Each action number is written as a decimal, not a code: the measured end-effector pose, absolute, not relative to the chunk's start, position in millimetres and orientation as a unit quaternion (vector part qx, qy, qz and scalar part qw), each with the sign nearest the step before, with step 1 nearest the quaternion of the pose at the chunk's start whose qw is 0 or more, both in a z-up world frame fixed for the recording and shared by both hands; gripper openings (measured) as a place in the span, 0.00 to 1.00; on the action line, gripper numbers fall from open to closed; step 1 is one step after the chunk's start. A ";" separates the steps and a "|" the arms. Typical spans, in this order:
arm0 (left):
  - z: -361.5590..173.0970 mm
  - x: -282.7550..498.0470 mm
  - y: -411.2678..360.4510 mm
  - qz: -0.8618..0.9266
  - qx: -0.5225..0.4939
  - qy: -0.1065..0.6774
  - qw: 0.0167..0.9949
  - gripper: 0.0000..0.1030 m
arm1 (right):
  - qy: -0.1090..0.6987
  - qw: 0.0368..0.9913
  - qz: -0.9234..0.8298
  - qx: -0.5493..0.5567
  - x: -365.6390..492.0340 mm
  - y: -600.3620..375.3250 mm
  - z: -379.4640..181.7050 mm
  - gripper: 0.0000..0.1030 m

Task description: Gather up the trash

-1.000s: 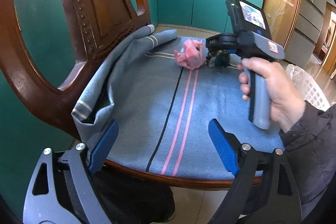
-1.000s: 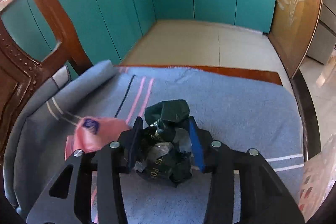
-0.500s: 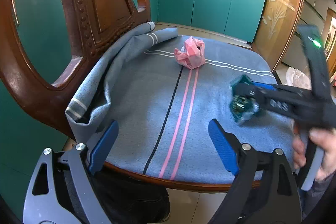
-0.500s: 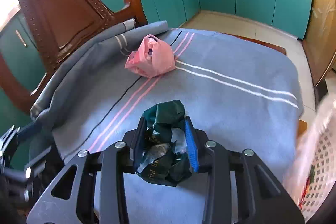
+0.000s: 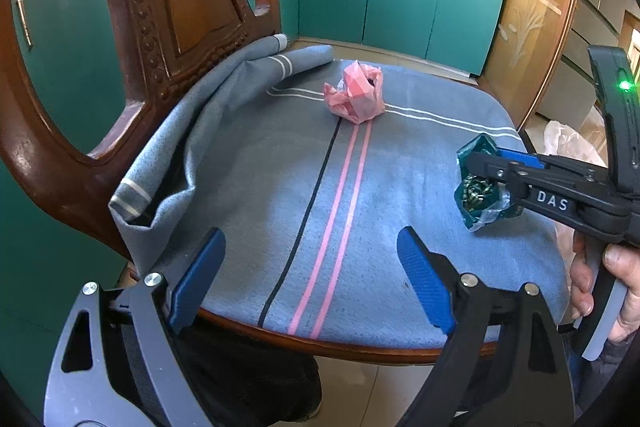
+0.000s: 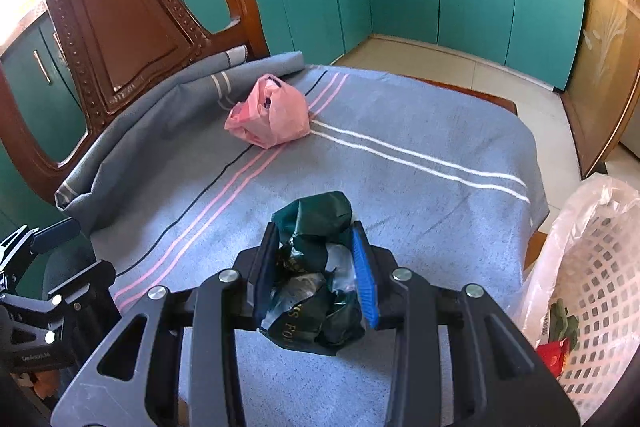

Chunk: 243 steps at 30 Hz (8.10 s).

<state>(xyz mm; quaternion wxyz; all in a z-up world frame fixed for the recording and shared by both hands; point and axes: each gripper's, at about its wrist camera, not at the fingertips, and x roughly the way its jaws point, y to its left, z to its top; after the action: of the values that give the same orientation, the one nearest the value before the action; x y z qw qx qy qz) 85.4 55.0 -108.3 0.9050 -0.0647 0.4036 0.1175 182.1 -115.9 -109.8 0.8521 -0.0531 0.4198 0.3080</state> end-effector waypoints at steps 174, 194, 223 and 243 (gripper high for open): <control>3.0 -38.8 -7.9 0.039 0.035 0.199 0.979 0.97 | 0.133 0.989 0.058 -0.038 -79.7 -215.9 45.4 0.97; 7.5 -41.9 -11.5 0.030 0.031 0.199 0.979 0.97 | 0.122 0.991 0.047 -0.038 -91.8 -217.0 50.3 0.97; 16.8 -49.7 -23.4 0.014 0.042 0.200 0.979 0.97 | 0.128 0.990 0.047 -0.031 -99.5 -222.2 48.9 0.97; 11.5 -41.2 -21.6 0.015 0.043 0.213 0.976 0.97 | 0.143 0.988 0.052 -0.032 -87.7 -219.6 41.0 0.97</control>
<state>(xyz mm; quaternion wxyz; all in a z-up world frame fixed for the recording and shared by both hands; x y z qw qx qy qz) -41.2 -21.6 11.5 0.9761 0.0427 0.2126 0.0154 -87.7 -219.6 41.0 0.9878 -0.0323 0.1427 0.0524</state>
